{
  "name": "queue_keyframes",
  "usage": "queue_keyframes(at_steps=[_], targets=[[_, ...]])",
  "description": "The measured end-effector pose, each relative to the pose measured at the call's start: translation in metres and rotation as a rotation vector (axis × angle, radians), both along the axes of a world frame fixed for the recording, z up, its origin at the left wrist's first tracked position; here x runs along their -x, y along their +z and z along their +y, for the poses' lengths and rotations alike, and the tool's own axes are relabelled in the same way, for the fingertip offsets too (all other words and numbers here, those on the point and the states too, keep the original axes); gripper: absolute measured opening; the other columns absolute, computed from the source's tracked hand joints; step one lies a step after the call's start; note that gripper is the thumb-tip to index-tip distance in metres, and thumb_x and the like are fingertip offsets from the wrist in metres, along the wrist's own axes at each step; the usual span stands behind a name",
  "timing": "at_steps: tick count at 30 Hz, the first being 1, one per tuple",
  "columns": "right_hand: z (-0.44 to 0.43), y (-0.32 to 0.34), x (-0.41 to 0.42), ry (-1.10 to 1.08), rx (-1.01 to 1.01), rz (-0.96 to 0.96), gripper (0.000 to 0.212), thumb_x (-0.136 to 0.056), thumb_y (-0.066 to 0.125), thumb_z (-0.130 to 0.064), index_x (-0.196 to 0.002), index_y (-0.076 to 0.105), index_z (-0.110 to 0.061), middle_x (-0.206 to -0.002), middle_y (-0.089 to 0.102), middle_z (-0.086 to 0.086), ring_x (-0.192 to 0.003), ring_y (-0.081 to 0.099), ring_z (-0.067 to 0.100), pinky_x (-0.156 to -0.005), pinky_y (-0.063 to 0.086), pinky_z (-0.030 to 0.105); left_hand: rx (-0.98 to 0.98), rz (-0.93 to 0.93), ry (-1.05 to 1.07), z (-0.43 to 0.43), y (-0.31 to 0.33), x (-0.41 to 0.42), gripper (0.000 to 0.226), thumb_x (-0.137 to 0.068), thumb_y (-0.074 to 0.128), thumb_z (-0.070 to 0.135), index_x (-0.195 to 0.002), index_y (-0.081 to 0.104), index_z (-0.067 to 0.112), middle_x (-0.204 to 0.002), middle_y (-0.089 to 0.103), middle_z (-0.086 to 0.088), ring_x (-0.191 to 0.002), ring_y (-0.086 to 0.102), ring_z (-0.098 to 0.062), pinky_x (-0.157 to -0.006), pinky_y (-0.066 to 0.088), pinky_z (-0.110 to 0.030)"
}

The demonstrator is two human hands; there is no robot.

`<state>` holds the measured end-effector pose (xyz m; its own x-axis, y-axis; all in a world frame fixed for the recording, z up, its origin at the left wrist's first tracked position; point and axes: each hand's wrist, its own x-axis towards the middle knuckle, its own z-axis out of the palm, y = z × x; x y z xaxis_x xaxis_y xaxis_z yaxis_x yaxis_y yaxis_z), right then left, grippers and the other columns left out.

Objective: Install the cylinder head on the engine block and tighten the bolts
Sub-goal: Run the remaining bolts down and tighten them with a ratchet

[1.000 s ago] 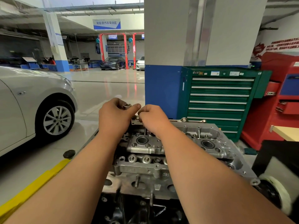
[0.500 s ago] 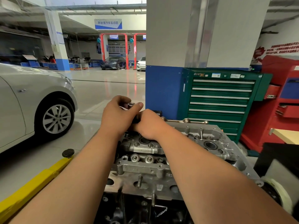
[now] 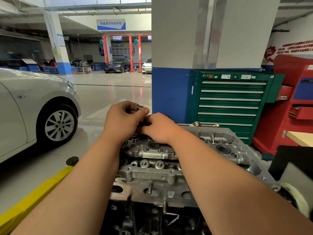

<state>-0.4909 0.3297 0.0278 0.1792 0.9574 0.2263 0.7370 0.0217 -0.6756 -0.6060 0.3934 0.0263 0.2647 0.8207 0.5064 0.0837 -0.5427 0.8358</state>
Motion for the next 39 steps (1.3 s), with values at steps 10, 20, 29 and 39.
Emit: queue_keyframes(at_steps=[10,20,29,39], targets=[[0.009,-0.001,0.004,-0.080,-0.015,-0.083,0.023,-0.083,0.062,-0.015,-0.062,0.053,-0.013,-0.052,0.049,0.000,-0.047,0.041,0.012,-0.044,0.032,0.024,-0.061,0.055,0.132,-0.002,-0.002,-0.007,0.031,-0.074,0.079,0.038,-0.077,0.054,0.020,-0.074,0.062,0.003,-0.068,0.059,-0.013,-0.060,0.046,-0.027],[0.003,-0.003,-0.001,0.013,-0.008,-0.030,0.014,-0.086,0.062,-0.027,-0.081,0.068,-0.015,-0.065,0.062,-0.002,-0.052,0.050,0.007,-0.046,0.038,0.018,-0.010,0.027,-0.118,0.003,0.000,0.005,0.004,-0.082,0.074,0.021,-0.080,0.072,0.018,-0.063,0.070,0.009,-0.063,0.066,-0.005,-0.065,0.051,-0.022],[0.012,-0.006,0.003,-0.086,-0.054,-0.100,0.022,-0.083,0.058,-0.016,-0.062,0.050,-0.015,-0.055,0.050,0.001,-0.051,0.043,0.015,-0.046,0.032,0.026,-0.075,0.085,0.119,-0.005,-0.003,-0.007,0.027,-0.075,0.077,0.040,-0.080,0.059,0.020,-0.079,0.067,0.005,-0.075,0.064,-0.011,-0.066,0.050,-0.029],[0.003,-0.002,-0.002,-0.006,-0.010,-0.045,0.015,-0.086,0.061,-0.022,-0.077,0.066,-0.012,-0.052,0.051,-0.006,-0.039,0.041,0.004,-0.037,0.032,0.016,-0.031,0.069,-0.074,0.001,-0.004,-0.001,0.008,-0.087,0.067,0.028,-0.083,0.071,0.022,-0.075,0.071,0.008,-0.074,0.066,-0.006,-0.072,0.049,-0.026]])
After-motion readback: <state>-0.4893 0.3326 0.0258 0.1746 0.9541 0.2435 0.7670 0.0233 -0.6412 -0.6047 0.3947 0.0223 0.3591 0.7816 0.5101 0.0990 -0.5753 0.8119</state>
